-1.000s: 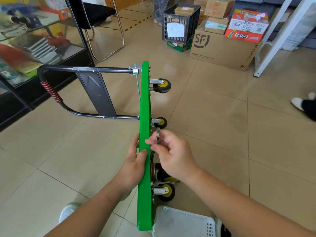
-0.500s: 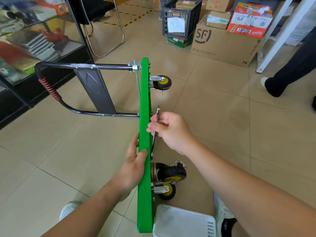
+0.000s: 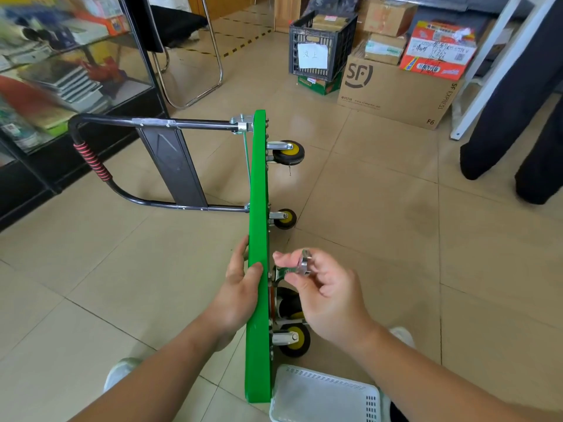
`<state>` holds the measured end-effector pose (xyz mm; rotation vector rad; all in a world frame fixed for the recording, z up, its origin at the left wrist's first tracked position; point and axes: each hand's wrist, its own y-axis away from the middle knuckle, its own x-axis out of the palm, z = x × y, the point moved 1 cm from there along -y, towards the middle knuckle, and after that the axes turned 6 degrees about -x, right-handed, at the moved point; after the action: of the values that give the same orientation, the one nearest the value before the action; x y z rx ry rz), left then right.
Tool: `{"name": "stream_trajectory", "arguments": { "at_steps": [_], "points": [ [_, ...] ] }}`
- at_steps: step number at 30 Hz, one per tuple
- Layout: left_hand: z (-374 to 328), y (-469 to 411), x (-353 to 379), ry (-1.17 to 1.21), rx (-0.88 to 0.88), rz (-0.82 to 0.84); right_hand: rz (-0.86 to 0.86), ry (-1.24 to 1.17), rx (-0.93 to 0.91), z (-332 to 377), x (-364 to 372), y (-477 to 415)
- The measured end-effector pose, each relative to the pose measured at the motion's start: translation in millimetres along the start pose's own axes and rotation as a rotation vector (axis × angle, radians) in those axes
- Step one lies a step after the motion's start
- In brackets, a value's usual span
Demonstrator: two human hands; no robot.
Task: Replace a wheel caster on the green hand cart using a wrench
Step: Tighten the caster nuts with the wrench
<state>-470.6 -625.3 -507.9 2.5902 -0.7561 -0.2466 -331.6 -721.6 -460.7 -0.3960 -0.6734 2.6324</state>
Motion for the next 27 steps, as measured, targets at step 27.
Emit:
{"name": "stream_trajectory", "arguments": {
  "at_steps": [27],
  "points": [
    [6.0,-5.7,-4.5,-0.024,-0.046,0.034,0.093,0.013,0.510,-53.7,18.3,-90.7]
  ]
}}
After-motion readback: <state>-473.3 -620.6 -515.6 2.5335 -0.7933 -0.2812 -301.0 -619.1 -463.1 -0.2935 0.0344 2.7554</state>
